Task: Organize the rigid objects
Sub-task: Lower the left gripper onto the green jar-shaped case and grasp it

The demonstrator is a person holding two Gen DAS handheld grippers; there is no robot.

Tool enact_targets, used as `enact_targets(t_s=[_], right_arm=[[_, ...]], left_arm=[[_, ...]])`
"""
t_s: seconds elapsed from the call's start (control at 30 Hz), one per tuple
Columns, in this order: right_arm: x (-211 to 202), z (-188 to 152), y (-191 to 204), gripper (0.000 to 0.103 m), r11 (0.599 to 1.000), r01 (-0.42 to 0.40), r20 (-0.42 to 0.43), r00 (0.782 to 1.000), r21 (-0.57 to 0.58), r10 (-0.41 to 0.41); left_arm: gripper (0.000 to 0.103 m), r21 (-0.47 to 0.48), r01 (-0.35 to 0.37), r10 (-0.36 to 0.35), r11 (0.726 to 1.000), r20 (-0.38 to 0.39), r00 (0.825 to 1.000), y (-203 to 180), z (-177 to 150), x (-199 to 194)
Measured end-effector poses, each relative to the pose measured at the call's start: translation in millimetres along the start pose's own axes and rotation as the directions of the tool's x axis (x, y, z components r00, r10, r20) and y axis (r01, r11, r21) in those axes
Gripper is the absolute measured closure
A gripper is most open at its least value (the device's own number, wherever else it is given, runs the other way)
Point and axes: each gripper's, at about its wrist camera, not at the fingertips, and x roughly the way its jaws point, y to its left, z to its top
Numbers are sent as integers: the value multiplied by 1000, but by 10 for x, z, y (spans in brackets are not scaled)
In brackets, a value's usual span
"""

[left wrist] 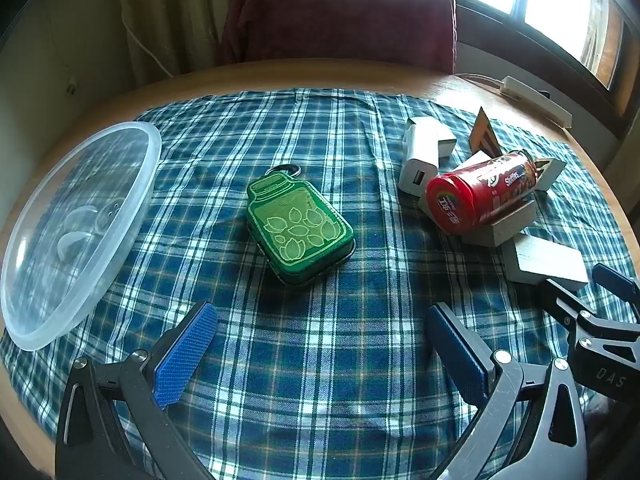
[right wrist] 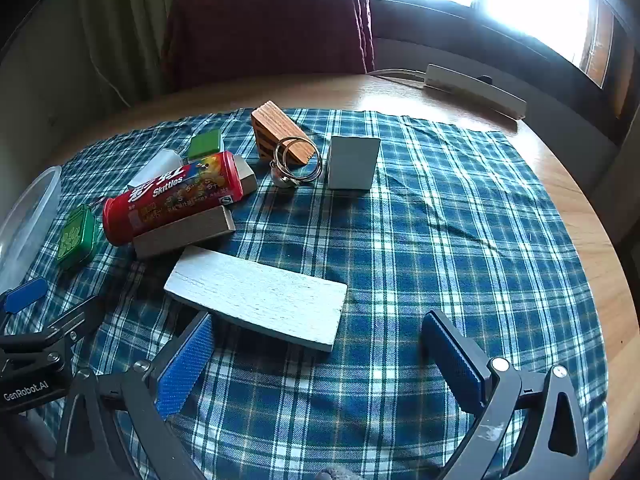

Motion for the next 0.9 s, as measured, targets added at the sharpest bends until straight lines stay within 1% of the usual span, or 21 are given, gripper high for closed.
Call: enact_targets(t_s=[0.43,0.53,0.7,0.8,0.9], right_arm=[[0,0,-1,0,1000,-2,-1,1000,1,2],[0,0,-1,0,1000,-1,-1,1000,1,1],[0,0,-1,0,1000,-1,-1,1000,1,1],[0,0,-1,0,1000,-1,-1,1000,1,1],[0,0,-1,0,1000,-1,-1,1000,1,1]], left_arm=[[0,3,-1,1,1000,1,1000,-42,-25,20],[0,4,10,-10,1000,-5,1000,-36,-24,24],[0,-69,55,-56,996,-10,998,72,12,36],[0,-86,30,-30,996,-7,1000,170,44,35],[0,-123,29,-30,992,-9,999,231,109,64]])
